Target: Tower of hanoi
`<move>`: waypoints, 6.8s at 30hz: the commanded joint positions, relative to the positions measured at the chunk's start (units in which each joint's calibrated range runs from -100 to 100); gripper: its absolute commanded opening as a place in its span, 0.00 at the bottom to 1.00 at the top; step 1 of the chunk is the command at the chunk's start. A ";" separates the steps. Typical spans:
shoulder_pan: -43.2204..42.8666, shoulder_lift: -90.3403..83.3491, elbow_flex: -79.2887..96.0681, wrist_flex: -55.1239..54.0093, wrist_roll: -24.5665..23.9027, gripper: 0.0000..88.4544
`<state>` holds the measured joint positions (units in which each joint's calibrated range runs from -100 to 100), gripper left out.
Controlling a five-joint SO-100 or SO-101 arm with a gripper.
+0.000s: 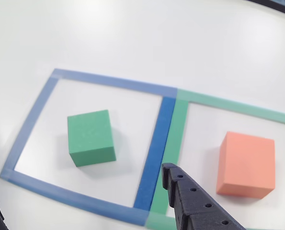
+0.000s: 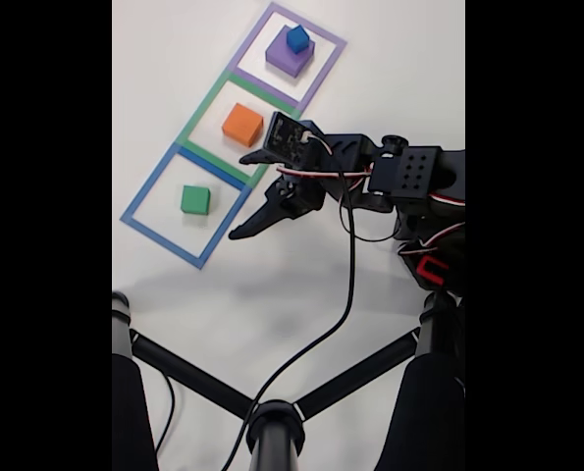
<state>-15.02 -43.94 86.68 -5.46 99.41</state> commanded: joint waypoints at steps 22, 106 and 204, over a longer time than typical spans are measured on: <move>-0.34 41.46 -10.31 -37.32 0.59 0.49; 1.26 6.44 -46.75 40.95 0.59 0.08; 16.36 48.35 -15.03 -44.85 0.59 0.10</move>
<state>0.86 4.35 74.59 -48.64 99.41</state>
